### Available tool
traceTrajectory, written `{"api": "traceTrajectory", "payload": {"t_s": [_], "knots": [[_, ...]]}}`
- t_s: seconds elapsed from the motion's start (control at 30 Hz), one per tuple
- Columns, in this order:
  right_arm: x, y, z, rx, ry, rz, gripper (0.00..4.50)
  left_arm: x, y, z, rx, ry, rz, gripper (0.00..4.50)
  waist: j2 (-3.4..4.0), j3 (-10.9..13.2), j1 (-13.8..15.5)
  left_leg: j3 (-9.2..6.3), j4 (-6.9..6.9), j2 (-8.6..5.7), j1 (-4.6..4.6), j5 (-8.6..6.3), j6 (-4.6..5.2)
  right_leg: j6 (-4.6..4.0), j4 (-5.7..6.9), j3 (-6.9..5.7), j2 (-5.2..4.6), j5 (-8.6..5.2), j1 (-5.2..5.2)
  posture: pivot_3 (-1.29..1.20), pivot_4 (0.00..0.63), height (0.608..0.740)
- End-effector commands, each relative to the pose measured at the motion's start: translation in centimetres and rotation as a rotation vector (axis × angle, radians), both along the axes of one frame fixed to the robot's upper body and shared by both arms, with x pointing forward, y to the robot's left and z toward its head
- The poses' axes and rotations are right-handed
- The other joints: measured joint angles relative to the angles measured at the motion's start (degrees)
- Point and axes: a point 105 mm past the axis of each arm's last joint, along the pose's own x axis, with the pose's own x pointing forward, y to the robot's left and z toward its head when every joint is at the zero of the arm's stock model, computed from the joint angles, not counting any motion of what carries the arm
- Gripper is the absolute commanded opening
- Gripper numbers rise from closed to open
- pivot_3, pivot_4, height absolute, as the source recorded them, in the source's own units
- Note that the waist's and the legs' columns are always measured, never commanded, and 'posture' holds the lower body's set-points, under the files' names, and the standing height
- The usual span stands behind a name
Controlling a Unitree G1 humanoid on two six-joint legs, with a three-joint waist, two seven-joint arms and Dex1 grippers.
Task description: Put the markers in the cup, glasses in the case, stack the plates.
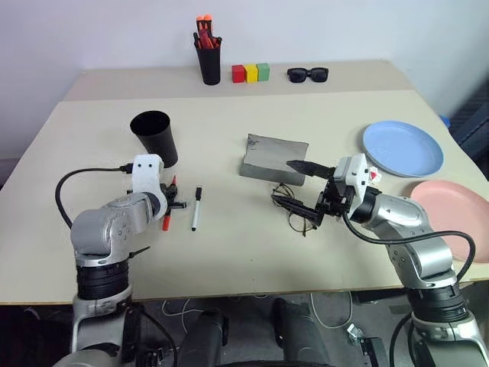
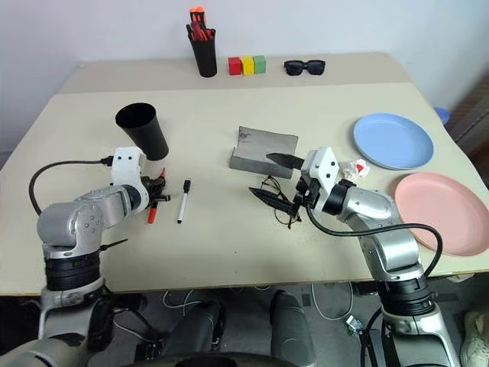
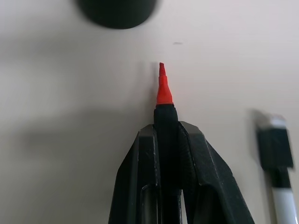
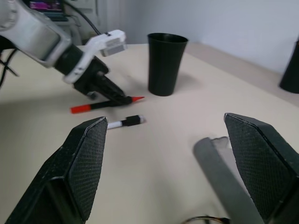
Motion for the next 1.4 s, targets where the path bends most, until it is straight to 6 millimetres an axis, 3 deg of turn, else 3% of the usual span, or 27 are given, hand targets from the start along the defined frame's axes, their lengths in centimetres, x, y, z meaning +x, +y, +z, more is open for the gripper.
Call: {"api": "traceTrajectory", "payload": {"t_s": [0.03,0.13,0.23,0.37,0.5,0.63,0.77,0.93,1.07,1.2,1.3,1.4], "knots": [[0.2,-0.4,1.1,0.003,-0.055,-0.008,4.1,-0.7,-2.3,2.7,0.019,-0.113,-0.157,0.07,0.0,0.0,0.2,0.0,0.0,0.0,0.0,0.0,0.0,0.0,-0.01,0.0,0.0,0.0,0.01,0.0,0.15,0.74],[0.4,-0.5,1.0,0.002,-0.056,-0.01,4.1,-1.0,-3.7,4.6,0.113,-0.243,-0.297,0.07,-0.01,0.0,0.1,0.0,0.02,0.0,-0.01,0.0,0.0,0.0,-0.01,0.0,0.0,0.0,0.03,0.0,0.15,0.74],[0.4,-0.3,0.9,0.007,-0.056,-0.004,4.1,0.4,-4.4,8.6,0.019,-0.473,-0.295,0.07,-0.01,0.0,0.3,-0.01,0.02,0.0,-0.01,0.0,0.0,0.0,-0.04,0.0,0.0,0.0,0.03,0.0,0.15,0.74],[0.4,-0.2,0.9,0.01,-0.055,0.001,4.1,1.2,-5.2,12.3,0.111,-0.754,-0.375,0.07,0.0,0.0,0.1,0.0,0.02,0.0,-0.03,0.02,-0.03,-0.01,-0.09,0.0,0.0,0.01,0.03,0.0,0.15,0.74],[0.8,-0.7,1.6,0.109,0.004,0.018,4.1,2.2,-4.0,16.8,0.009,-0.991,-0.322,0.07,0.0,0.0,0.2,0.01,0.01,0.0,-0.05,0.02,-0.02,0.0,-0.14,0.0,0.0,0.01,0.03,0.0,0.15,0.74],[0.9,-1.1,3.5,0.238,0.025,0.051,4.1,2.9,-2.0,19.6,0.013,-1.129,-0.293,0.07,0.0,0.0,0.2,0.02,0.02,0.0,-0.05,0.02,-0.01,-0.01,-0.15,0.0,-0.01,0.02,0.02,0.0,0.15,0.74],[1.0,-1.0,3.5,0.206,-0.005,0.029,4.1,4.3,1.5,21.2,-0.008,-1.185,-0.169,0.07,0.0,0.0,0.1,0.02,0.01,0.0,-0.05,0.0,0.02,0.0,-0.15,-0.01,0.0,0.03,0.02,0.0,0.15,0.74],[0.8,-0.7,3.3,0.202,0.001,0.038,4.1,5.5,4.0,21.7,-0.056,-1.211,-0.148,0.07,0.0,0.0,0.1,0.02,0.02,-0.01,-0.04,0.0,0.03,0.02,-0.12,-0.01,0.0,0.03,0.02,0.0,0.15,0.74],[0.6,-0.5,3.2,0.192,-0.003,0.04,4.1,5.8,6.2,20.6,-0.08,-1.229,-0.102,0.07,0.0,0.0,0.1,0.02,0.04,-0.02,-0.06,0.0,0.02,0.05,-0.13,-0.01,-0.01,0.06,0.02,0.0,0.15,0.74],[0.6,-0.3,3.2,0.185,-0.004,0.046,4.1,6.6,6.7,18.7,-0.155,-1.233,-0.093,0.07,0.0,0.0,0.1,0.01,0.04,-0.01,-0.05,0.0,0.03,0.05,-0.11,-0.02,0.0,0.06,0.01,0.0,0.15,0.74],[0.6,-0.2,3.3,0.183,-0.006,0.048,4.1,6.7,6.1,17.8,-0.174,-1.259,-0.113,0.07,-0.01,0.0,0.2,0.01,0.06,-0.02,-0.07,0.0,0.03,0.07,-0.12,-0.02,-0.01,0.07,0.02,0.0,0.15,0.74],[0.6,-0.2,3.4,0.18,-0.012,0.044,4.1,7.1,5.5,15.6,-0.21,-1.223,-0.133,0.07,-0.02,0.0,0.1,0.01,0.07,-0.03,-0.08,0.0,0.03,0.08,-0.13,-0.02,-0.01,0.08,0.02,0.0,0.15,0.74]]}}
